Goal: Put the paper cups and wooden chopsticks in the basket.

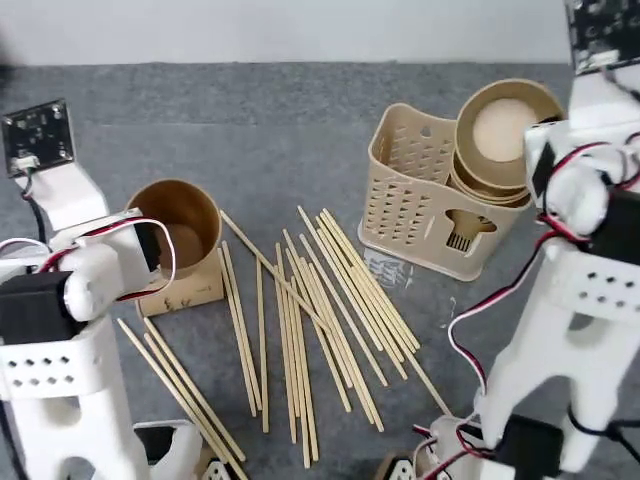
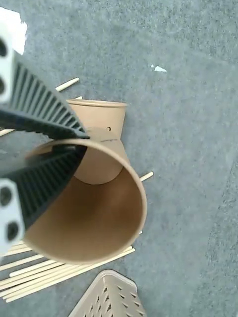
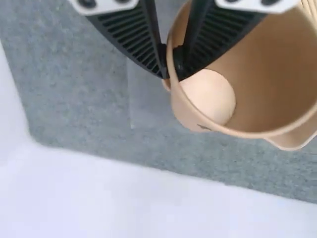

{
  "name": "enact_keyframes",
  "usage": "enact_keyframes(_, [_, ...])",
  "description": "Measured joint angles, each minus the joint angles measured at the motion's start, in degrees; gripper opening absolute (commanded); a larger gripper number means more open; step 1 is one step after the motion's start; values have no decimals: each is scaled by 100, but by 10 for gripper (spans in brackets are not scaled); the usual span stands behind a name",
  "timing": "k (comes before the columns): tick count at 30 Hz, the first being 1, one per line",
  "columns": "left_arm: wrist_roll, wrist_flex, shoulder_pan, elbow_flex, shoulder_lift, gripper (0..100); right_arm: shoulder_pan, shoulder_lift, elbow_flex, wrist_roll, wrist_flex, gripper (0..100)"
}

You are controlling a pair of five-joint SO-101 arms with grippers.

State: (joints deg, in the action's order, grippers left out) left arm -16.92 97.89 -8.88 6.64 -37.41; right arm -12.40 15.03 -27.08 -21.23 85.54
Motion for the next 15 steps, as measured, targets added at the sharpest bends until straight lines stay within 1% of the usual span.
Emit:
enact_keyframes(6, [0,0,0,0,0,12,0,-492,0,-9,325,10])
enact_keyframes(8, [0,0,0,0,0,12,-9,-695,0,-9,334,39])
enact_keyframes(10, [0,0,0,0,0,12,-18,-870,0,9,334,119])
enact_keyframes(13, [-132,0,0,-44,0,12,0,-985,0,26,281,270])
enact_keyframes(15, [-255,0,114,-185,0,12,0,-993,-18,255,167,340])
